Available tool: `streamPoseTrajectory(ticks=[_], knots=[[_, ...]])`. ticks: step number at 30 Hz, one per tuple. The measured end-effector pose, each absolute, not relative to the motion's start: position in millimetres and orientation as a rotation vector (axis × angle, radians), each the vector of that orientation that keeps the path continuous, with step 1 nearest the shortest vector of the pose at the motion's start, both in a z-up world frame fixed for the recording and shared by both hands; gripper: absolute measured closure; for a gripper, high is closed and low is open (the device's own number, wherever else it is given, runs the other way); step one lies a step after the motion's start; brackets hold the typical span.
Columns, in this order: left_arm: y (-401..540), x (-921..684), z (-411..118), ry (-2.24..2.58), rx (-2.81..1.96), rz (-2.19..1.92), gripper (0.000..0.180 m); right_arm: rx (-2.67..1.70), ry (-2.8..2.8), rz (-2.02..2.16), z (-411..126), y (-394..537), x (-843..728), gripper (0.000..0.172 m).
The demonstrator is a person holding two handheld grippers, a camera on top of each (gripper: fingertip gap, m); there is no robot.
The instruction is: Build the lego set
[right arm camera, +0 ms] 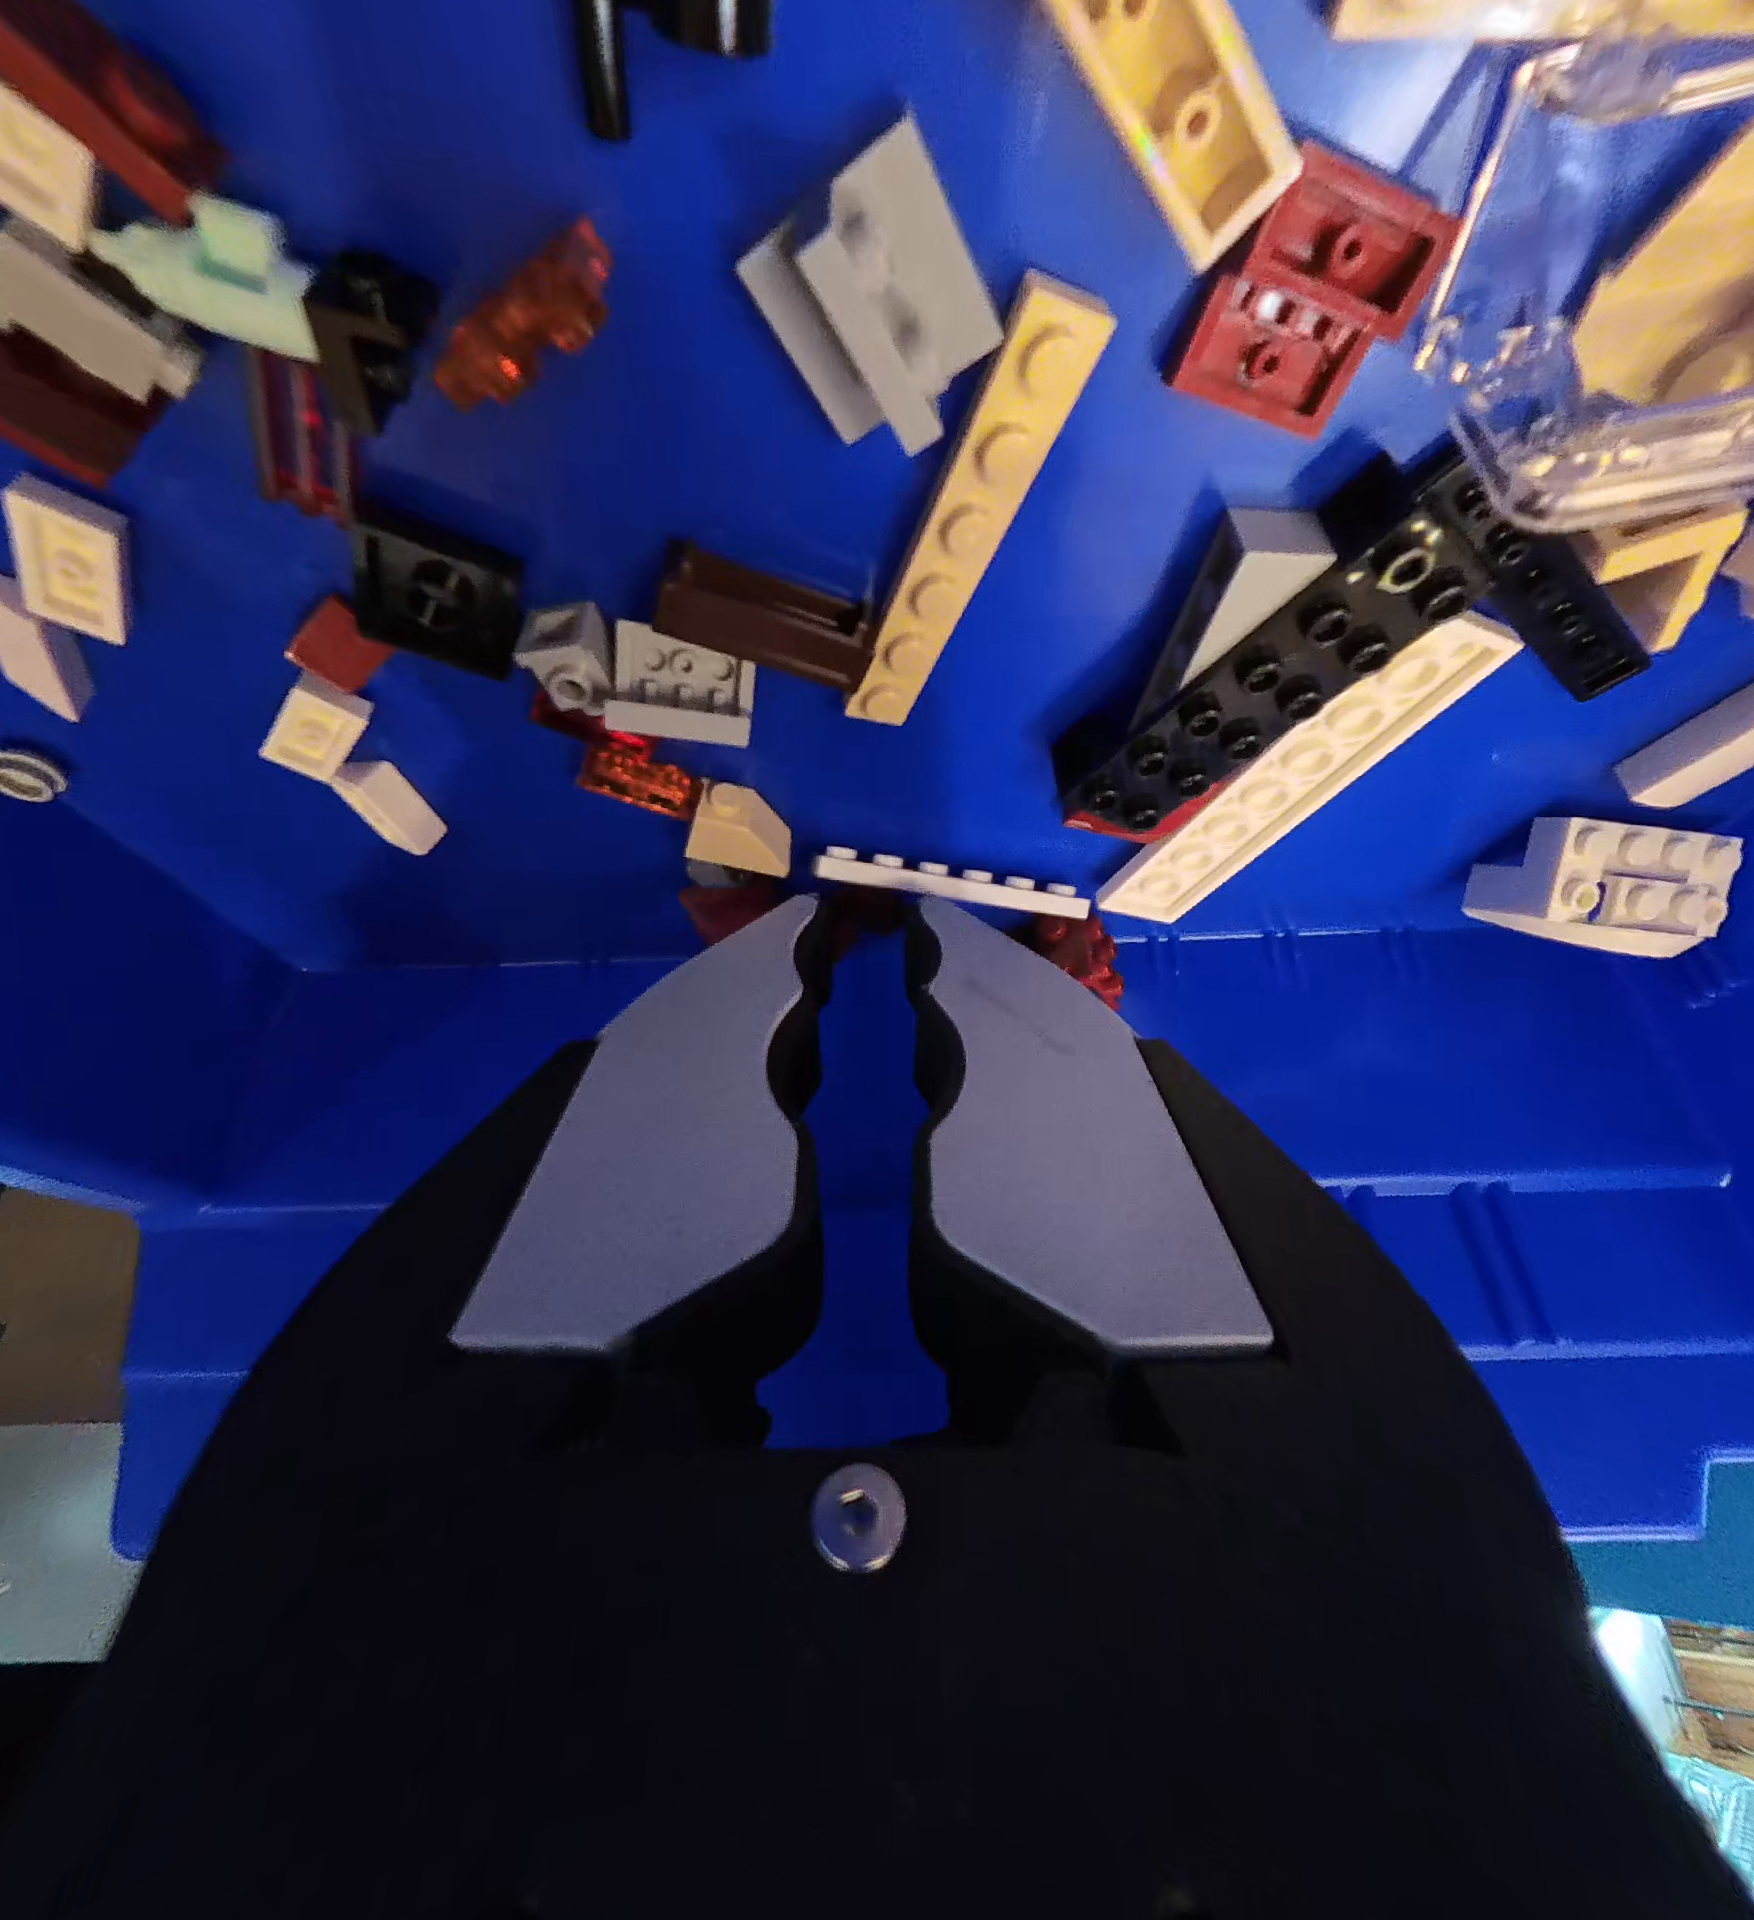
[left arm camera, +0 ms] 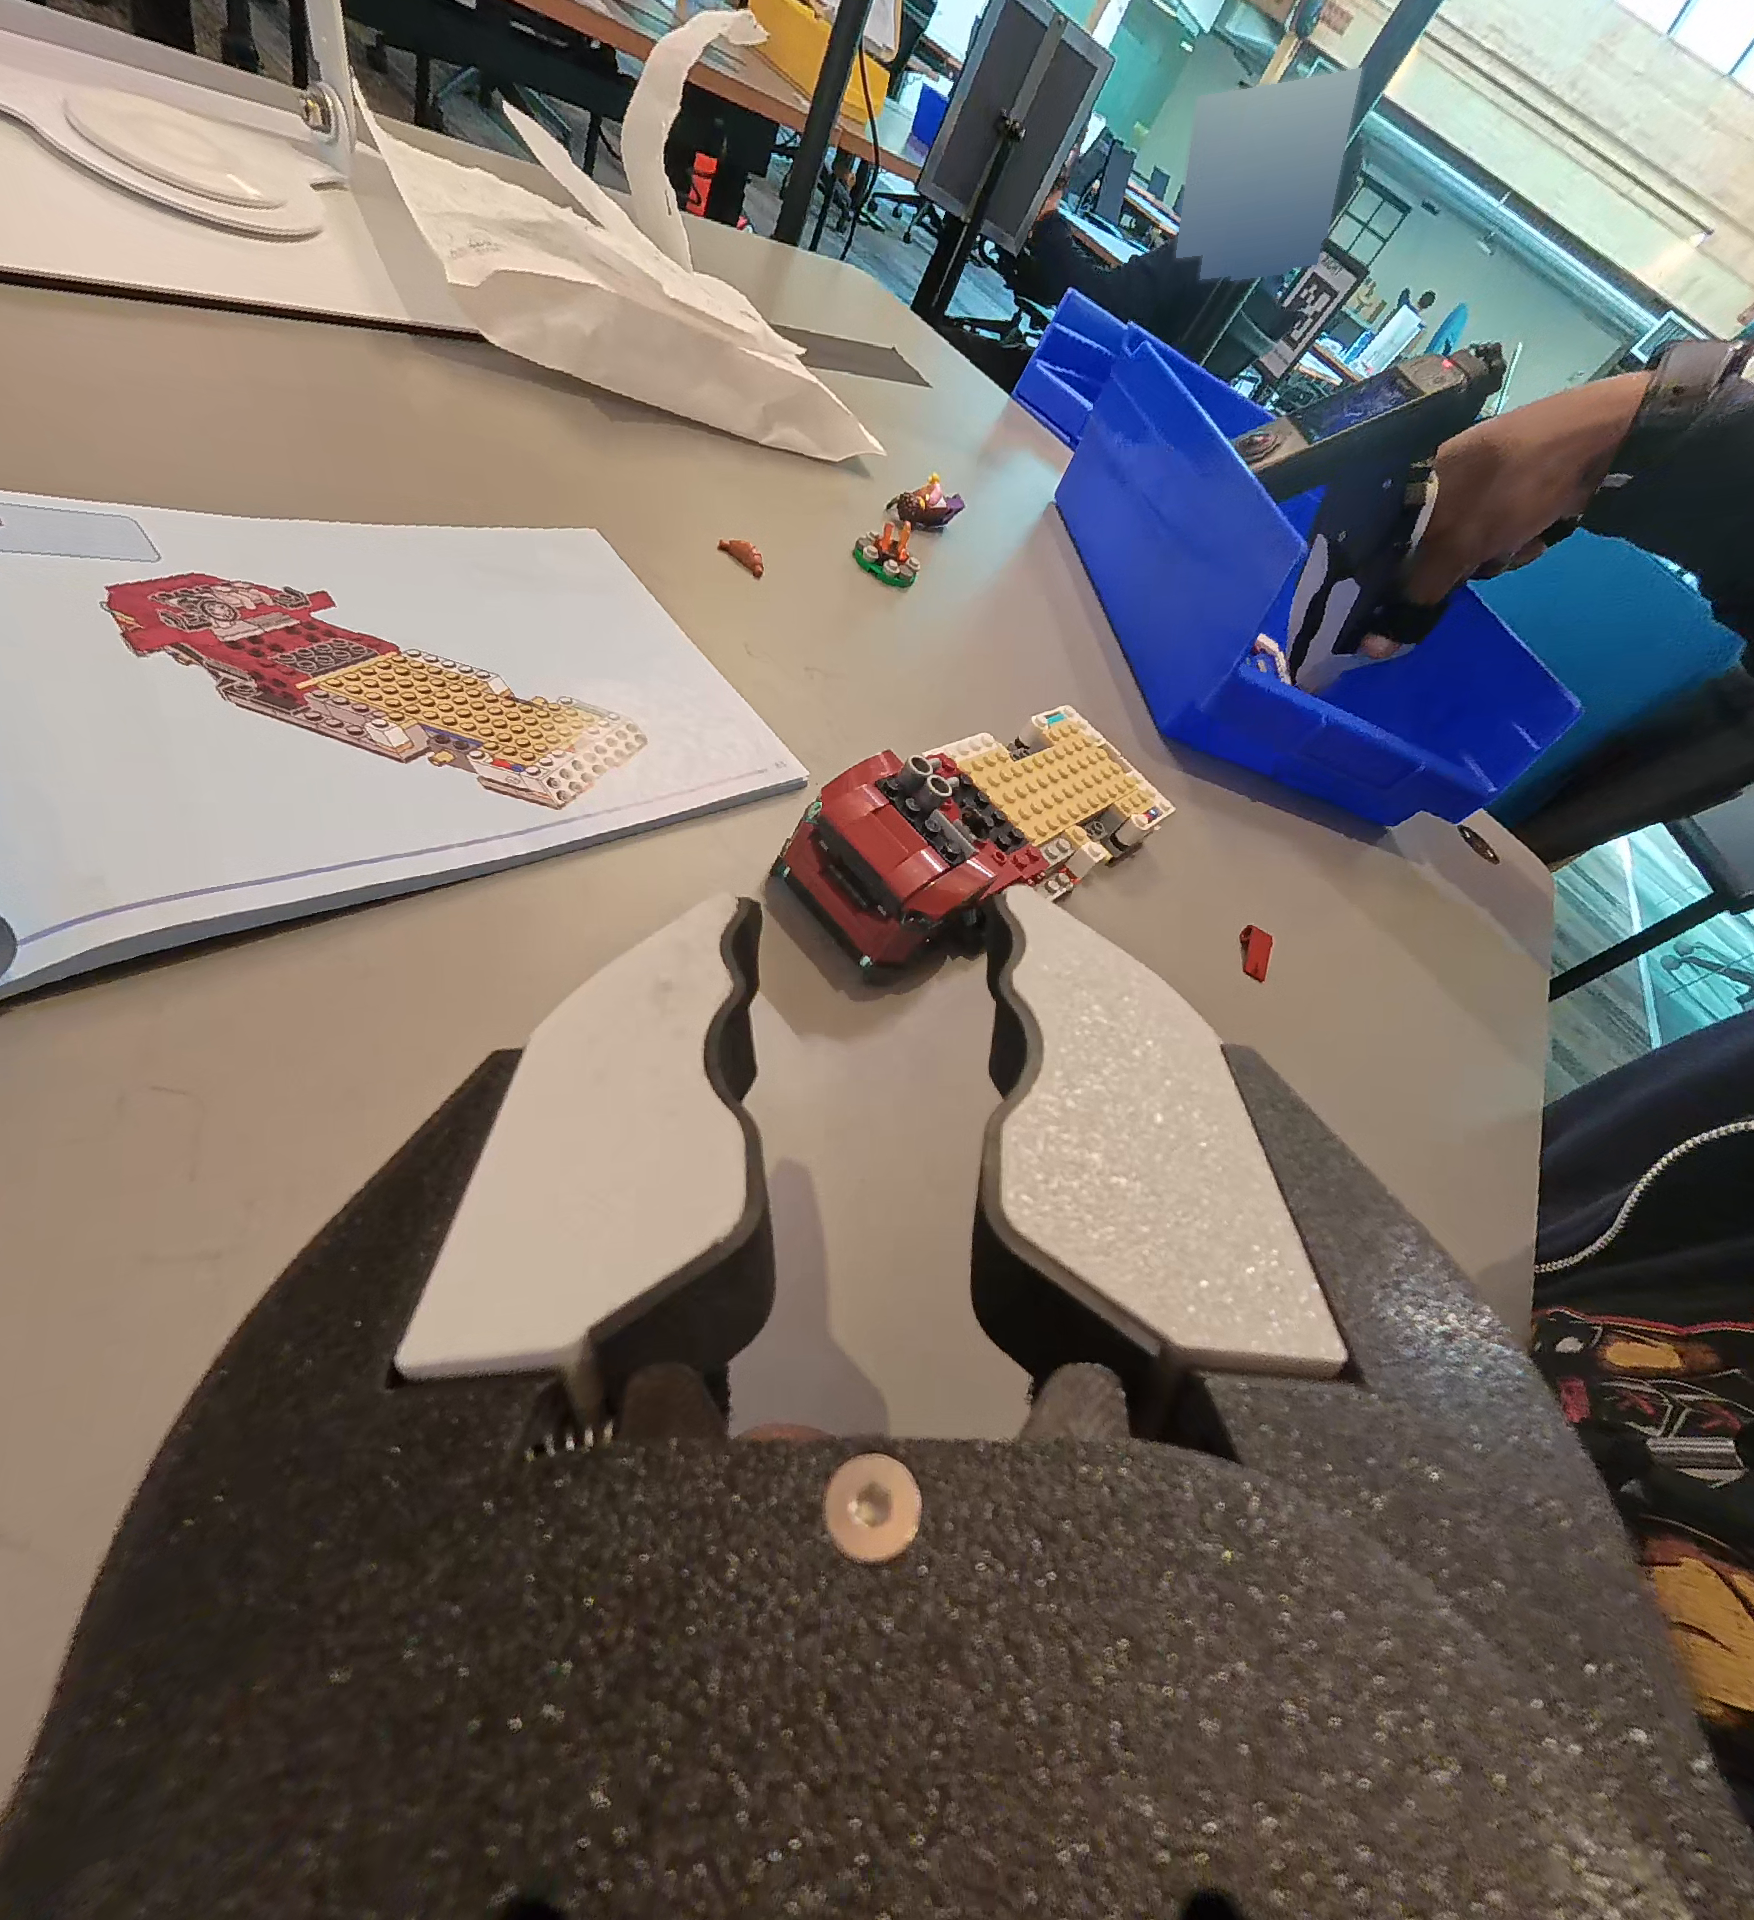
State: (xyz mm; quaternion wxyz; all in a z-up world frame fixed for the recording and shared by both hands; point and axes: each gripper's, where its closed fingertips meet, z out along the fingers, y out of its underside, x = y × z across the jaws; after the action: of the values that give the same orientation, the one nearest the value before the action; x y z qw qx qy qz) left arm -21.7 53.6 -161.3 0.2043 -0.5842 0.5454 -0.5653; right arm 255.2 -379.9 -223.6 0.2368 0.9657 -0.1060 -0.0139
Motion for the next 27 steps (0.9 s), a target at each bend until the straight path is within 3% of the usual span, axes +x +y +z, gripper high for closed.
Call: streamPoseTrajectory(ticks=[7, 15, 22, 27], knots=[[53, -22, -161, 1.523, -1.622, -1.563, 0.138, 2.792, -0.253, 0.125, -192, -355, 249, 0.158], [49, -22, -165, 1.56, -1.63, -1.548, 0.138, 3.238, 0.243, 0.323, -129, -229, 140, 0.159], [37, -29, -163, 1.556, -1.615, -1.563, 0.138, 3.517, 0.835, 0.09, -160, -107, 8, 0.159], [32, -42, -155, 1.473, -1.612, -1.64, 0.138, 3.605, 0.879, 0.085, -195, -54, -21, 0.159]])
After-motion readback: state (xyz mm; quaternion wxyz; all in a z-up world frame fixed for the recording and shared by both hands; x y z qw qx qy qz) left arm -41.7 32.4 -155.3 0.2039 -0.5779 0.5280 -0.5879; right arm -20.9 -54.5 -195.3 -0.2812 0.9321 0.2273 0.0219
